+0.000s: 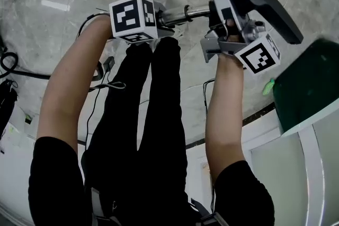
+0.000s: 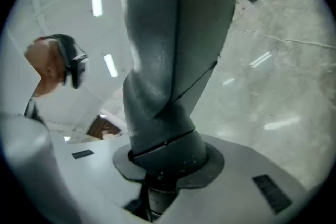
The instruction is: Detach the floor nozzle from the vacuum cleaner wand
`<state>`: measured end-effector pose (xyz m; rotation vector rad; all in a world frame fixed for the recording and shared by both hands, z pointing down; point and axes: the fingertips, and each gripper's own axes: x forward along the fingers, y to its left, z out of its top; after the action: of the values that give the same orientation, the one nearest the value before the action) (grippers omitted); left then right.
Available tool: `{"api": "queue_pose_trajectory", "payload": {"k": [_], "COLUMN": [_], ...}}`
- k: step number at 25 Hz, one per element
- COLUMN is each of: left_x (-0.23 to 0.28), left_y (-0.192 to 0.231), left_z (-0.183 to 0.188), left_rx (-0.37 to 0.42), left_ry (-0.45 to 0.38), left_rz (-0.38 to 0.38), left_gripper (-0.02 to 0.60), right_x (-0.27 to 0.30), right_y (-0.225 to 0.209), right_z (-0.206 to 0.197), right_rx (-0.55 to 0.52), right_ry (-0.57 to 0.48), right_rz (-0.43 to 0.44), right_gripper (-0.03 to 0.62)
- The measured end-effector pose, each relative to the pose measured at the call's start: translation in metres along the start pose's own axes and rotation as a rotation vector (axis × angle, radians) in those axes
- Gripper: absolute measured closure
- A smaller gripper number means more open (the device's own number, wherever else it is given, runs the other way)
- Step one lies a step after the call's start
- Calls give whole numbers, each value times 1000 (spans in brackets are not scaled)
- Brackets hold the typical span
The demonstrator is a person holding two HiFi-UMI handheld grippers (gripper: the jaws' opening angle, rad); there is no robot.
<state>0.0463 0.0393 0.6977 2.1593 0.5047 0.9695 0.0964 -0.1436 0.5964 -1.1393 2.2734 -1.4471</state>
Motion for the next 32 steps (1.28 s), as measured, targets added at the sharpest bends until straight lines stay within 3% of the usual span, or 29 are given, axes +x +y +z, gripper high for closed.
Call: {"api": "queue_pose_trajectory", "payload": {"k": [2, 4, 5, 6, 8, 11, 12, 13, 14, 17, 18, 19, 22, 25, 29, 32], "left_x": [5, 11, 14, 17, 20, 12, 8, 6, 7, 21, 25, 26, 25, 31, 51, 60], "left_y": [16, 40, 51, 58, 57, 28, 24, 26, 36, 75, 83, 87, 100, 116, 138, 164], "left_z": [0, -6, -8, -10, -9, -11, -12, -13, -15, -35, -43, -50, -60, -72, -73, -72], "left_rx": [-17, 7, 26, 41, 42, 21, 15, 9, 4, 23, 34, 34, -28, -64, -13, 8], "left_ry": [28, 88, 118, 135, 130, 78, 69, 68, 79, 214, 253, 272, 263, 248, 193, 155], "left_rz": [82, 233, 305, 349, 319, 158, 148, 170, 217, 388, 422, 445, 492, 530, 594, 669], "left_gripper": [520, 520, 520, 520, 520, 520, 520, 520, 520, 522, 521, 521, 520, 520, 520, 520], "right_x": [-9, -24, -30, -31, -26, -13, -8, -5, -4, -23, -30, -32, -30, -29, -23, -19], "right_y": [-41, -82, -95, -99, -88, -36, -24, -22, -33, -109, -127, -133, -126, -117, -102, -101], "right_z": [-4, -12, -14, -13, -7, 1, 1, 1, 2, 5, 11, 19, 36, 32, 16, -2], "right_rx": [130, 287, 337, 353, 296, 51, 4, -6, 11, 114, 132, 136, 79, 56, 5, -31], "right_ry": [5, 9, 7, -1, -33, -35, -27, -25, -28, -14, -17, -32, -55, -46, -23, 30], "right_rz": [-281, -565, -649, -673, -546, -153, -69, -50, -101, -494, -571, -579, -494, -440, -305, -269], "right_gripper": [480, 480, 480, 480, 480, 480, 480, 480, 480, 480, 480, 480, 480, 480, 480, 480]}}
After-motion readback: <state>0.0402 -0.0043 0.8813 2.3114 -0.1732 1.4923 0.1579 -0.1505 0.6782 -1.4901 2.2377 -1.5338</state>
